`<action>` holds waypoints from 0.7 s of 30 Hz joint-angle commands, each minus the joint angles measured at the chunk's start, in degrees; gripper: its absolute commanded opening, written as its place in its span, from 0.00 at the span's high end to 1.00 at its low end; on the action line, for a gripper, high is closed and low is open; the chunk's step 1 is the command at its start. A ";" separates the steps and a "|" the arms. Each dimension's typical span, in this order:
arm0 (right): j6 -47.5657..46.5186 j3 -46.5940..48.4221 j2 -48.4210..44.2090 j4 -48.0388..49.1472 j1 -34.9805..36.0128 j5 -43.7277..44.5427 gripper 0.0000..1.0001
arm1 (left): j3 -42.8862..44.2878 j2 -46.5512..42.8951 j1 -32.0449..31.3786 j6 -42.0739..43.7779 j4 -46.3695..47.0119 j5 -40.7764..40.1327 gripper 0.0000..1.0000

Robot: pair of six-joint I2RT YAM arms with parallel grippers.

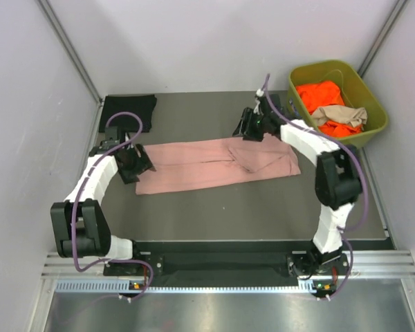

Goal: Fold and stack the t-shirts
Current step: Fold the tshirt

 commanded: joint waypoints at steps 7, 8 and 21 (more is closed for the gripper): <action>4.02 -25.63 -30.07 -5.26 -10.11 10.88 0.29 | -7.61 -1.03 5.43 -10.38 -0.91 0.18 0.24; 4.99 -28.53 -34.27 -4.10 -11.27 10.79 0.22 | -8.04 -0.95 5.43 -10.83 -0.73 -0.17 0.23; 9.92 -52.72 -45.03 11.97 -22.69 9.65 0.27 | -15.34 -1.39 5.61 -19.79 0.32 -1.41 0.21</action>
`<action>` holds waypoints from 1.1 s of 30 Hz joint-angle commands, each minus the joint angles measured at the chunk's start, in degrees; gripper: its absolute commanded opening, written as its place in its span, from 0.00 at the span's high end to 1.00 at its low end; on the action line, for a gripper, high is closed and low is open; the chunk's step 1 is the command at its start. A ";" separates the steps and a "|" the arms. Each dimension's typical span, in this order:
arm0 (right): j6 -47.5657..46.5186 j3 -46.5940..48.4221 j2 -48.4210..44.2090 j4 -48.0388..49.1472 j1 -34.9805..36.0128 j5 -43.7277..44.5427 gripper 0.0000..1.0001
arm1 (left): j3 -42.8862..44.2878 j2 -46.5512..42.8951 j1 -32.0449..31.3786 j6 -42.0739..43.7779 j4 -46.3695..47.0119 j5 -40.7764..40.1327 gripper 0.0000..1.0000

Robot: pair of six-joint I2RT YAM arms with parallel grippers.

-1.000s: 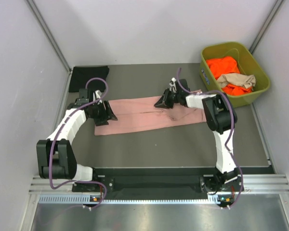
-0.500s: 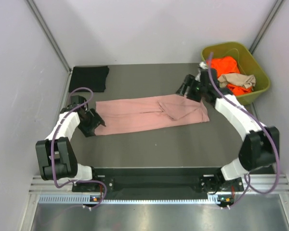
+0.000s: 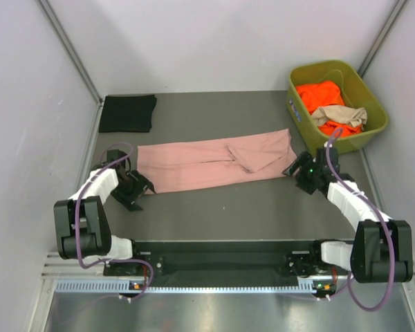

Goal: Fold and stack the t-shirts
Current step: Fold the tshirt

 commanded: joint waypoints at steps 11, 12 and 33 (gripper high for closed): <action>-1.46 -2.97 8.94 19.61 -5.52 -3.61 0.30 | -0.74 2.41 1.02 -4.21 5.98 -3.94 0.24; -1.11 -2.96 9.21 20.13 -5.52 -3.88 0.30 | -0.66 2.76 1.02 -4.39 6.34 -4.20 0.25; -6.73 9.77 27.39 22.25 1.41 -2.65 0.76 | -1.61 5.07 1.90 -3.34 8.54 -5.87 1.00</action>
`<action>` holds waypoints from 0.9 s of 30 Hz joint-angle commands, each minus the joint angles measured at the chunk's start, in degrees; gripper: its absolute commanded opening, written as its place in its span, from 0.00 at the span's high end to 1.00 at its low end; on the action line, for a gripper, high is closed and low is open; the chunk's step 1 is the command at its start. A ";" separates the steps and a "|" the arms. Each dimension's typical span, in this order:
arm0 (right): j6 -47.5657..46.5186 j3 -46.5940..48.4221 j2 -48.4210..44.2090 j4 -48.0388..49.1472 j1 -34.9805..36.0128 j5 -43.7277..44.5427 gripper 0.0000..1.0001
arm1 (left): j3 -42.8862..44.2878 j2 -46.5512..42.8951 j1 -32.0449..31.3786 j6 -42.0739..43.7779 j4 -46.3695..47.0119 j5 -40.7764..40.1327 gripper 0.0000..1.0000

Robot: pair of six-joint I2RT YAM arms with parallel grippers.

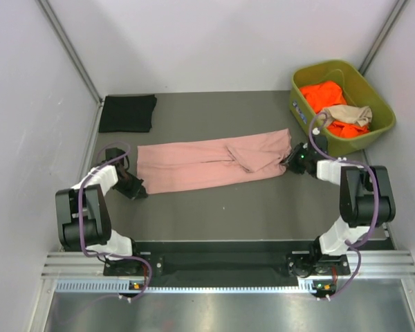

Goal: Fold and stack the t-shirts
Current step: Fold the tshirt

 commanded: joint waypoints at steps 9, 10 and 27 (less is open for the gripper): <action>-6.53 18.11 9.57 -3.58 10.38 6.66 0.83 | -9.61 -11.49 -8.18 -4.08 -0.23 -4.66 1.00; -6.62 20.73 10.36 -3.67 10.82 6.93 0.83 | -9.70 -12.02 -9.59 -4.78 -0.76 -5.28 1.00; -9.87 23.13 10.73 -7.45 11.79 8.78 0.82 | -2.59 -16.17 -10.93 -4.09 -5.95 -14.61 0.18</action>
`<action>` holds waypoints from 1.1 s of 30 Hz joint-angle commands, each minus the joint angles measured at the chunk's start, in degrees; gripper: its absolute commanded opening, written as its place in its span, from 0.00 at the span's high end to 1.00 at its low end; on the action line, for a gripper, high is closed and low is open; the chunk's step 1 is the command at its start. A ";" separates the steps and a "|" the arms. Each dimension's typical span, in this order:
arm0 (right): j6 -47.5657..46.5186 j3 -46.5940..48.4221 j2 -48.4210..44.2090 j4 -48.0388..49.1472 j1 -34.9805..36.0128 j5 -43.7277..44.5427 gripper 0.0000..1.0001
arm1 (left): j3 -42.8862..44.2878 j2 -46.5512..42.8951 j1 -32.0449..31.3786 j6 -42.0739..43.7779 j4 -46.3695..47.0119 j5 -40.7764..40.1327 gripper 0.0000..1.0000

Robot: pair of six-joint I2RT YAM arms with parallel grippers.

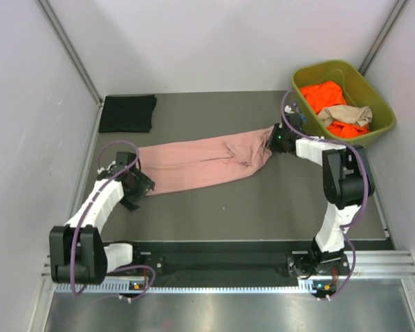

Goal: Fold and stack the t-shirts
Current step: Fold the tshirt

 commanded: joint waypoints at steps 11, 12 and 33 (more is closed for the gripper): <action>-2.05 -3.46 -5.52 0.55 -1.05 0.03 0.82 | 4.99 15.30 6.34 3.26 7.99 0.33 0.29; -2.14 -3.55 -5.44 0.72 -0.96 0.03 0.82 | 5.08 16.01 6.61 3.52 8.16 0.33 0.33; -3.28 21.57 12.75 1.34 -0.43 1.17 0.80 | -3.70 1.44 -14.27 -10.24 0.71 2.27 1.00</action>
